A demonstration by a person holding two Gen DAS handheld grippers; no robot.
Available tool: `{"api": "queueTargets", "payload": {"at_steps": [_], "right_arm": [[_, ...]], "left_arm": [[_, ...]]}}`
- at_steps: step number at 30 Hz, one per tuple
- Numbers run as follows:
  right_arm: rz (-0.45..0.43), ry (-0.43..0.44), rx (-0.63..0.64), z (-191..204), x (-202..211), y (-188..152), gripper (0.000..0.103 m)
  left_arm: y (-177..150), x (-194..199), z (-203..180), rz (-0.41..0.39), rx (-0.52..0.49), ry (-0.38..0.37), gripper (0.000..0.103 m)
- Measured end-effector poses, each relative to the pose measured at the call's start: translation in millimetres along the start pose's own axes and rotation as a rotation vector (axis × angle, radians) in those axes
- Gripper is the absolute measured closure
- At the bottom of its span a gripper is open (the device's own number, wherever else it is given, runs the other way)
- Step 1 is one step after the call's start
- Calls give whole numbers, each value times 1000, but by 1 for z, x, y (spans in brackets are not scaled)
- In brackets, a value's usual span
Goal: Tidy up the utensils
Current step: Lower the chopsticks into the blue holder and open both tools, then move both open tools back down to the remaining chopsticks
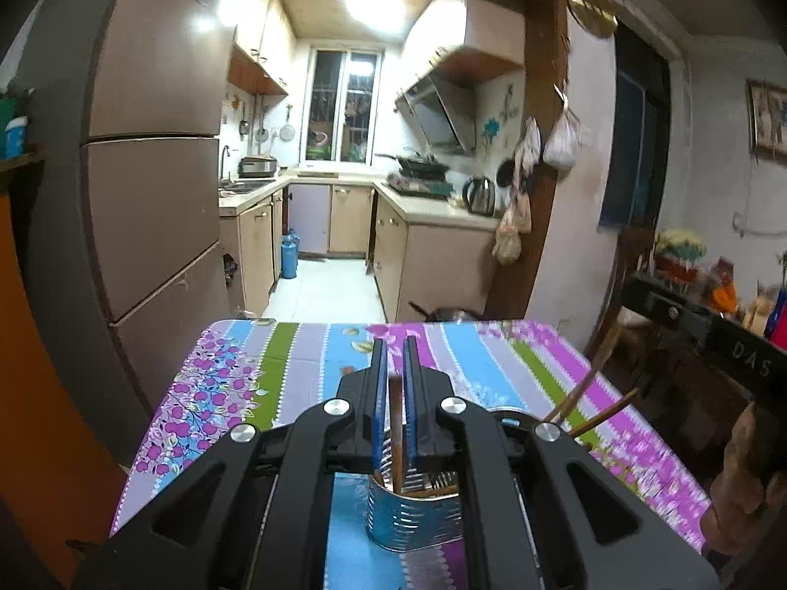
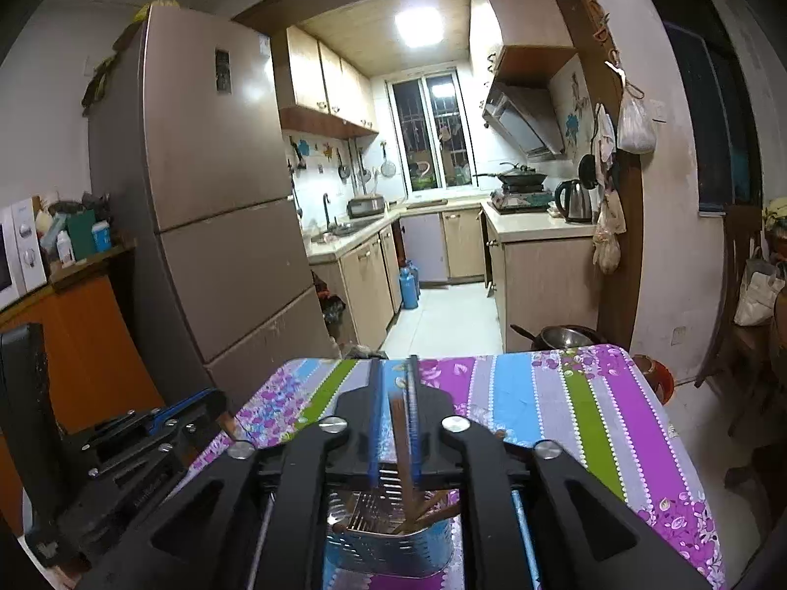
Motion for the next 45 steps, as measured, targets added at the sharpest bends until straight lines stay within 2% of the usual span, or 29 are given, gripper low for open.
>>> {"api": "queueTargets", "payload": {"at_steps": [8,14,19,23,28,34,40,45], "right_arm": [[-31,2,16,-9,48,2,89],[-11,8,56,-13,98,-19,89],[45,18,118,-16,143,-64,89],[116,31,152,-21,178,-123,89],[195,37,130,-32,201,-186,89],[255,13,124,-40,222,-254,89],[289,-3,62,-54,228,-293,89],[316,-7,23,-60,231,-316,89]], "left_arm": [[6,66,28,-105,66,26,98],[-25,114,31,-99,51,31,98],[-74,150,25,-63,-56,44,98],[-117,169,21,-10,-106,32,98],[-182,180,13,86,-162,28,98],[-241,189,-12,165,-213,-7,98],[-284,184,-29,248,-178,-50,98],[-309,188,-49,266,-197,-74,98]]}}
Point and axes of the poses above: each gripper's, at about its wrist camera, not at the fingertips, and x roughly against the way its jaws point, z to its left, y to its top, the point moved 9 cm from there along -x, roughly the way its jaws point, and after that the axes turned 11 degrees about -x, right-handed, at the moved point
